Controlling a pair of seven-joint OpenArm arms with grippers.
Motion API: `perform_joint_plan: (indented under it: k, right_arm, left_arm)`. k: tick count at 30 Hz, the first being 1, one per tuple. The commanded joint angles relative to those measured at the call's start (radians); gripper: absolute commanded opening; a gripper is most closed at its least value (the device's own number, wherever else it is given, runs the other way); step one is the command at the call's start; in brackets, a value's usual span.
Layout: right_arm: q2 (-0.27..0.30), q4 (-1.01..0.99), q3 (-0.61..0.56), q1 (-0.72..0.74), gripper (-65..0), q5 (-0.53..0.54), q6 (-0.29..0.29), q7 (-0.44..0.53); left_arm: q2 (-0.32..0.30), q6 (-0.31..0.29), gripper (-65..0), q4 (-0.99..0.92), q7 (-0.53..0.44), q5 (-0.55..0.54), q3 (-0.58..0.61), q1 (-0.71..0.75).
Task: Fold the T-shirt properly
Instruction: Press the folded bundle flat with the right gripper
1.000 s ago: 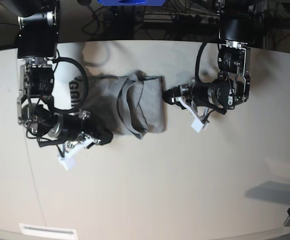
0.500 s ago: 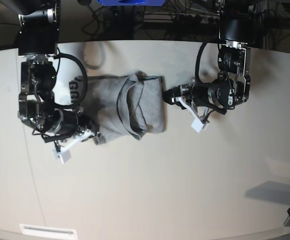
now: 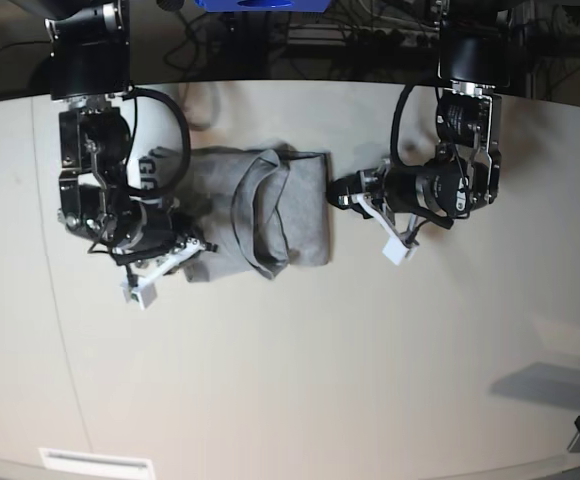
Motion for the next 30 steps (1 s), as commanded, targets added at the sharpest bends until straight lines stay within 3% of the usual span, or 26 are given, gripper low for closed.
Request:
perform_joint_plan:
  k: [1,7,17,21,30]
  right_arm:
    - [-0.001,0.06,0.002,0.021,-64.7,0.009,0.003,0.001]
    - [-0.007,0.249,-0.001,0.021,-64.7,0.01,0.003,-0.074]
    - [-0.019,0.185,-0.108,0.055,-64.7,0.002,-0.003,-0.066]
    - [-0.022,0.18,-0.116,0.066,-64.7,0.004,-0.132,-0.065]
    - [-0.038,0.177,-0.117,0.067,-64.7,0.004,-0.138,-0.074]
  left_arm:
    - [-0.012,0.013,-65.0,0.006,0.004,0.042,-0.003,-0.007]
    - [-0.012,0.013,-65.0,0.006,0.004,0.042,-0.003,-0.007]
    - [-0.012,0.013,-65.0,0.008,0.002,0.042,-0.003,-0.007]
    - [-0.012,0.013,-65.0,0.008,0.002,0.042,-0.003,-0.007]
    - [-0.01,0.013,-65.0,0.008,0.002,0.042,0.0,-0.007]
